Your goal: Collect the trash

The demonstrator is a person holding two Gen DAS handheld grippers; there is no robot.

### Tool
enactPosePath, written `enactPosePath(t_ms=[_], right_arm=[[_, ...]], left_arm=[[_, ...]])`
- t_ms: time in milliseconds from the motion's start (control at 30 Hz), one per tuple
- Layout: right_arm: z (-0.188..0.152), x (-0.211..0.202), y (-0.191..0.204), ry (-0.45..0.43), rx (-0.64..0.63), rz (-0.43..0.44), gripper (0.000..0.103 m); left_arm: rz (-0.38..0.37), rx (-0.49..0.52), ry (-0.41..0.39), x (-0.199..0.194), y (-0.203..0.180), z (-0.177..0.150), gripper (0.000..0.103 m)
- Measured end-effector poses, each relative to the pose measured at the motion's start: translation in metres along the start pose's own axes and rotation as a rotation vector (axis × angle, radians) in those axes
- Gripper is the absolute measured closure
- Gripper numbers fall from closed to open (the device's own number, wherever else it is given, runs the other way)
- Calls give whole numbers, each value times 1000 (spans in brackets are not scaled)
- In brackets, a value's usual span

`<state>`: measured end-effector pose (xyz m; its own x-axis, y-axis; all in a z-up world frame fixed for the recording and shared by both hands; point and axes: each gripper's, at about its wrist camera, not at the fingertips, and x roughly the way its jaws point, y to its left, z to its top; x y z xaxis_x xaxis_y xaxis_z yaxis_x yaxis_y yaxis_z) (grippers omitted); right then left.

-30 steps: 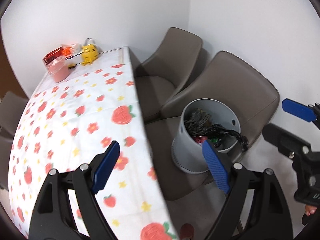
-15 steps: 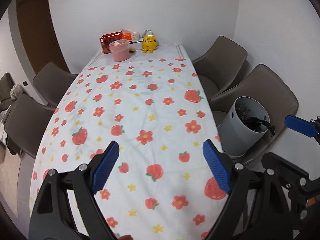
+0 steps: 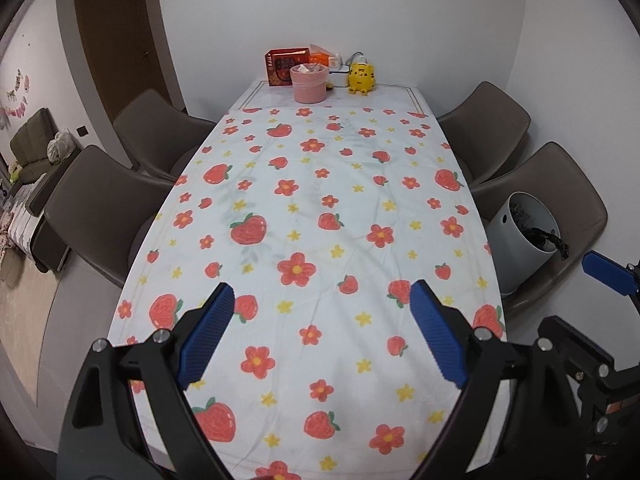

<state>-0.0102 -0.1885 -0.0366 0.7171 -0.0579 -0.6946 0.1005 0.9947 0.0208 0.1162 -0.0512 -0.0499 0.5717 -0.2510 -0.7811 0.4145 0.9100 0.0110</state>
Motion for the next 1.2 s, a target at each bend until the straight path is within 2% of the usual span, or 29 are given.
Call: enactPosePath(t_ms=[267, 333, 533, 833, 1200], right_arm=[[-7, -18, 17, 11, -68, 17, 21], [-9, -24, 19, 16, -76, 26, 21], [-8, -42, 21, 17, -86, 40, 21], [-7, -49, 12, 43, -59, 34, 21], [-9, -50, 10, 52, -62, 32, 21]], left_arm=[[77, -78, 30, -24, 32, -20, 14], [71, -89, 30, -34, 33, -23, 14], [117, -68, 19, -58, 27, -28, 14], [114, -32, 9, -79, 20, -27, 14], [95, 2, 18, -77, 11, -28, 14]])
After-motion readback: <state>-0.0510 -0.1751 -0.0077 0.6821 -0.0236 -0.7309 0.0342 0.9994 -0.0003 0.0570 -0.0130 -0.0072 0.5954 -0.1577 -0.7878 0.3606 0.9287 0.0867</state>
